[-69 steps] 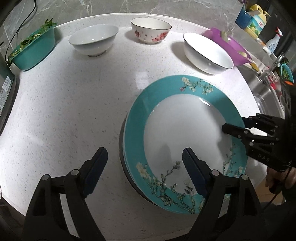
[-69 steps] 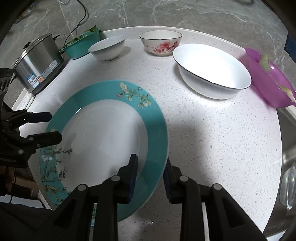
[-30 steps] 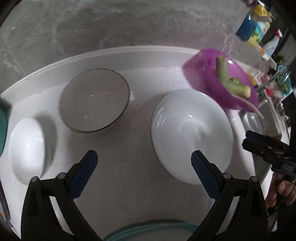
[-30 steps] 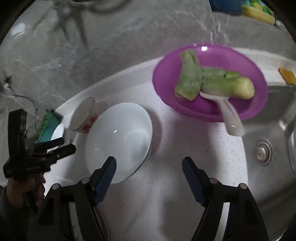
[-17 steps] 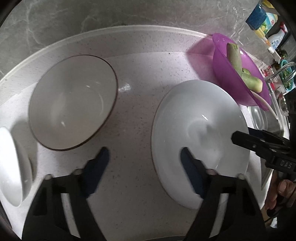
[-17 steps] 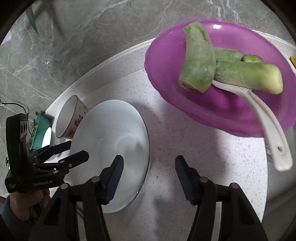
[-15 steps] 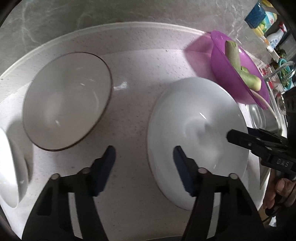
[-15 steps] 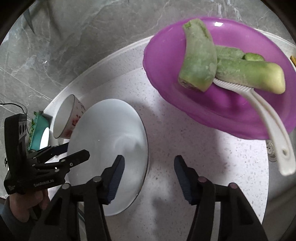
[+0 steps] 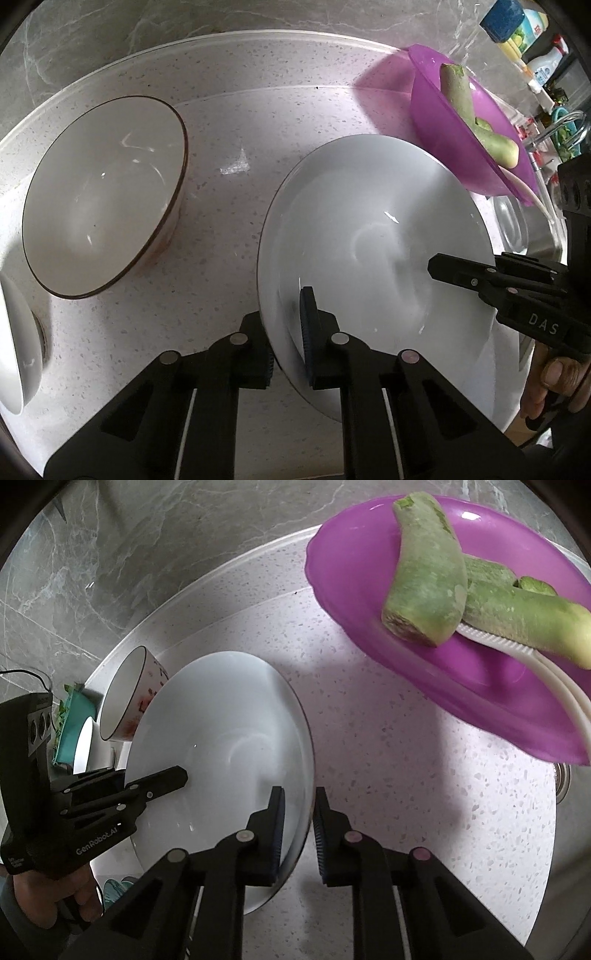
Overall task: Organize plates and bowls
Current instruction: 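Close both grippers on the large white plate's rim, then lift the white plate with both grippers and carry it beside the teal stack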
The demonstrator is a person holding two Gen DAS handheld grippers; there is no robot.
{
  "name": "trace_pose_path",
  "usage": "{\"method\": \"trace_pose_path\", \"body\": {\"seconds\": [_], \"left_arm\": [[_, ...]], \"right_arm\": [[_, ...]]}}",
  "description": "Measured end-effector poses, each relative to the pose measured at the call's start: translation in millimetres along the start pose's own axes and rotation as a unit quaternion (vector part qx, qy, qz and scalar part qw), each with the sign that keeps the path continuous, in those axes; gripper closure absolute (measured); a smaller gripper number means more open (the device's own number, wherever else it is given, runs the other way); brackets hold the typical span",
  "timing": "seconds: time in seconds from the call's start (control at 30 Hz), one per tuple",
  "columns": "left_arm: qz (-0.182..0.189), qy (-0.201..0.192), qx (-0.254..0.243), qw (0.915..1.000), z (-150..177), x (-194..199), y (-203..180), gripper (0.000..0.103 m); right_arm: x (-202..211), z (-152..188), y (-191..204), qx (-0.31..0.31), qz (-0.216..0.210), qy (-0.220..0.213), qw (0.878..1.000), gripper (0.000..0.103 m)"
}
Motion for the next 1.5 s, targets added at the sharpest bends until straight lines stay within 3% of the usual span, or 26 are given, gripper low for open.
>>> {"method": "trace_pose_path", "body": {"seconds": [0.47, 0.77, 1.17, 1.5], "left_arm": [[-0.002, -0.014, 0.007, 0.9999, 3.0, 18.2, -0.5, 0.094], [-0.021, -0.036, 0.033, 0.9986, 24.2, 62.3, 8.0, 0.094], [-0.055, -0.083, 0.103, 0.9897, 111.1, 159.5, 73.6, 0.093], [-0.072, -0.087, 0.144, 0.9832, 221.4, 214.0, 163.0, 0.093]], "right_arm": [[7.9, 7.0, 6.9, 0.011, 0.0, -0.003, 1.0, 0.087], [25.5, 10.3, 39.8, 0.048, -0.027, -0.008, 0.998, 0.087], [36.6, 48.0, 162.8, 0.151, -0.066, 0.002, 0.986, 0.086], [4.7, 114.6, 266.6, 0.178, -0.081, 0.035, 0.98, 0.086]]}}
Point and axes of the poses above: each gripper's, at about its wrist camera, not at the fingertips, and x roughly against the way its jaws point, y to its left, z to its underside, the point moved 6 cm from there along -x, roughly the way its jaws point, and after that the axes turned 4 degrees about -x, right-handed, at the moved point
